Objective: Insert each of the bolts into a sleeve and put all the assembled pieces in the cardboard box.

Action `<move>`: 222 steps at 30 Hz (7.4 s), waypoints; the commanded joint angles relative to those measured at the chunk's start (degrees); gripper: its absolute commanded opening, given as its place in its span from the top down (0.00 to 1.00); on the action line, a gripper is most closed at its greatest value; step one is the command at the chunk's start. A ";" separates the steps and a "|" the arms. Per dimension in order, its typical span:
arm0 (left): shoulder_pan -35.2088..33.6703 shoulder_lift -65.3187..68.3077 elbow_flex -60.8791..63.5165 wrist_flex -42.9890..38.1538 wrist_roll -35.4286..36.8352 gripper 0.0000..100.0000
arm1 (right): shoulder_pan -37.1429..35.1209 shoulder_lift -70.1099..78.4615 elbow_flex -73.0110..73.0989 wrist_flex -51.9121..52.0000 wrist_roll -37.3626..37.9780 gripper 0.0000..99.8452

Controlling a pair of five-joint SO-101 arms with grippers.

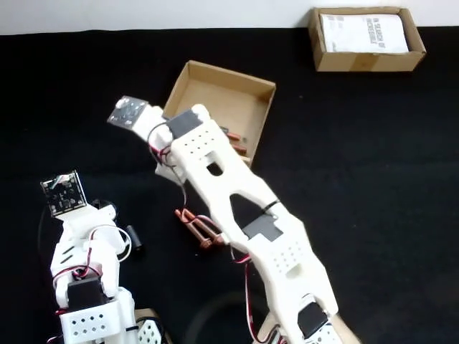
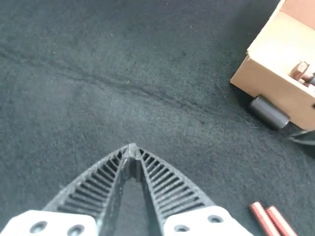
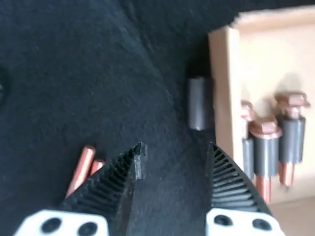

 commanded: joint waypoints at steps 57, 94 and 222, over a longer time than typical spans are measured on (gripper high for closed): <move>-0.48 -0.48 0.92 0.26 -0.35 0.99 | 20.53 -20.62 -63.52 19.91 -20.84 0.99; 12.88 31.60 -45.41 23.03 -11.34 0.99 | 68.44 -88.66 -5.67 17.27 -38.59 0.99; 51.82 77.05 -100.88 27.52 -0.70 0.99 | 39.60 -141.23 125.76 -51.21 -31.12 0.99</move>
